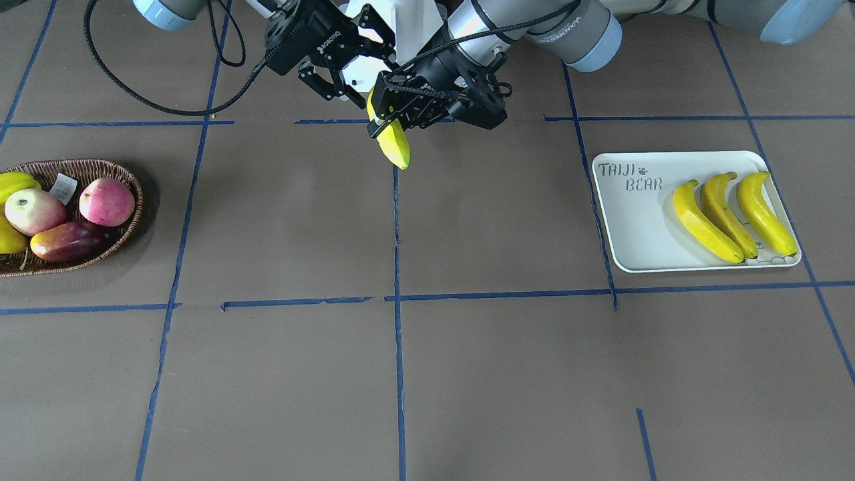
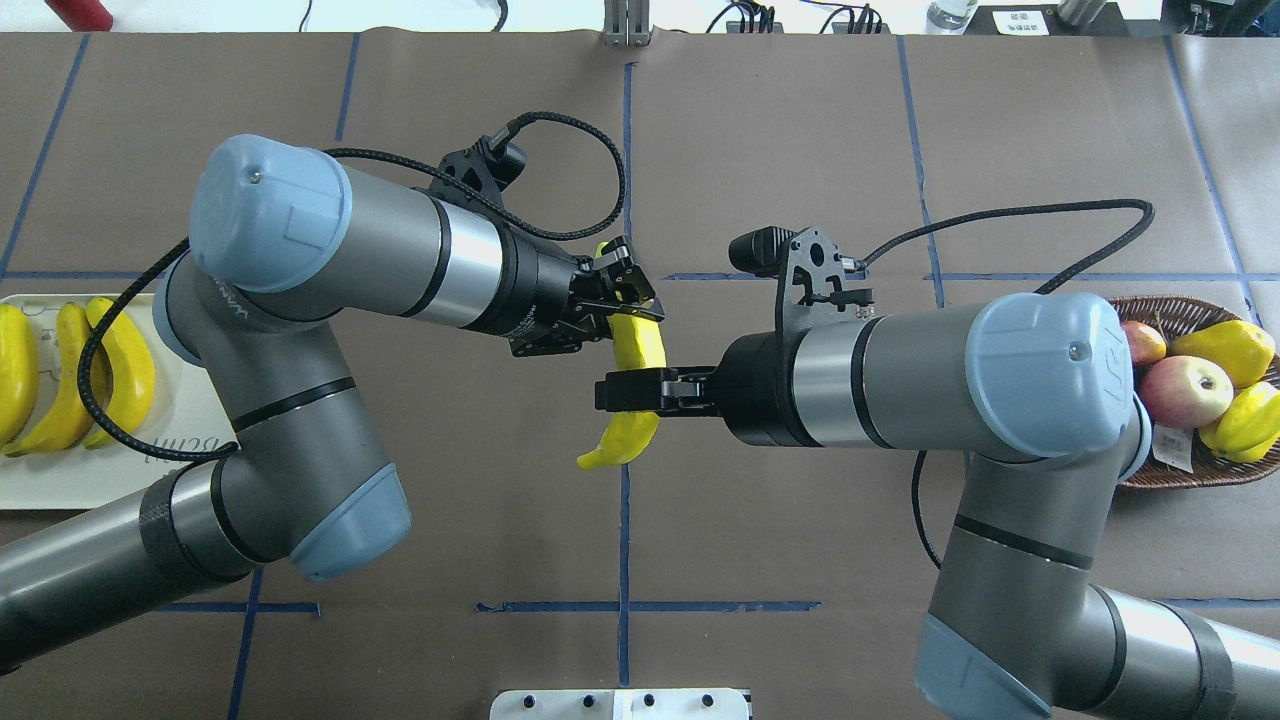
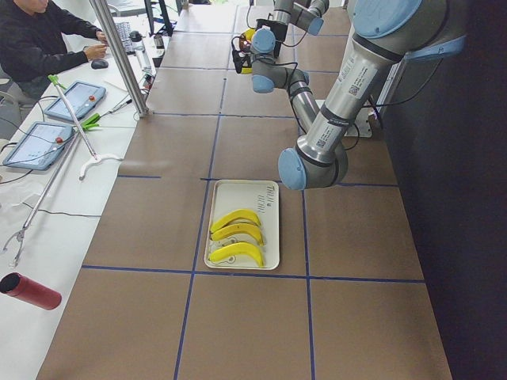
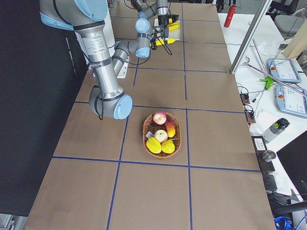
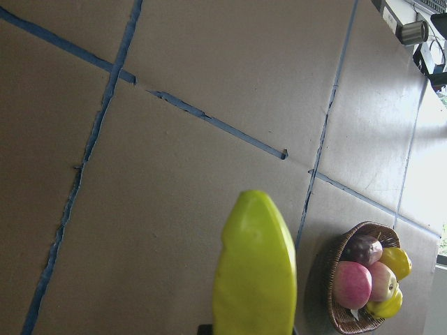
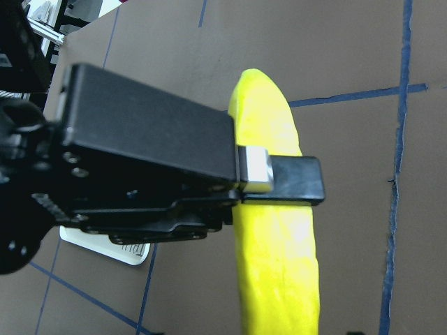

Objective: Transfer all bananas from basket to plate

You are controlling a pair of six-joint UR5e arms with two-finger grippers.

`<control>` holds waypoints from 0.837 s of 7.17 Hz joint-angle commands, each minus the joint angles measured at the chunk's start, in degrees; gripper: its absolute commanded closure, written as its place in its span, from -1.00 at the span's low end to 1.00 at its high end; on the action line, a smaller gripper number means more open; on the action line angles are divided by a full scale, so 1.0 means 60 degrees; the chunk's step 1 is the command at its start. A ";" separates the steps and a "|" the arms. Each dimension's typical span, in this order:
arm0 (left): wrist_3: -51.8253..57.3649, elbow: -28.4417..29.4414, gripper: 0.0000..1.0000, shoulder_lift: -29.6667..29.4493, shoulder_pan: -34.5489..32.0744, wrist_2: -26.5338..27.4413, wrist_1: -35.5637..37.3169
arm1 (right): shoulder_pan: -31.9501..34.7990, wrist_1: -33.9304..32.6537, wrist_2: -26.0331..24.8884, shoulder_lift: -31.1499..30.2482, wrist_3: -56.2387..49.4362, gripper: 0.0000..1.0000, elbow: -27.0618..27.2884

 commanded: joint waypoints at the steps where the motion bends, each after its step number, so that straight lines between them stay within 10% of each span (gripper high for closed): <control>1: 0.0002 0.0143 1.00 0.0019 -0.0282 0.0000 0.0043 | 0.0023 -0.0014 -0.0005 -0.0017 0.0006 -1.00 0.0149; 6: 0.1926 0.0965 1.00 0.1375 -0.2724 -0.0976 0.2718 | 0.0111 -0.0058 0.0009 -0.0193 0.0006 -1.00 0.0443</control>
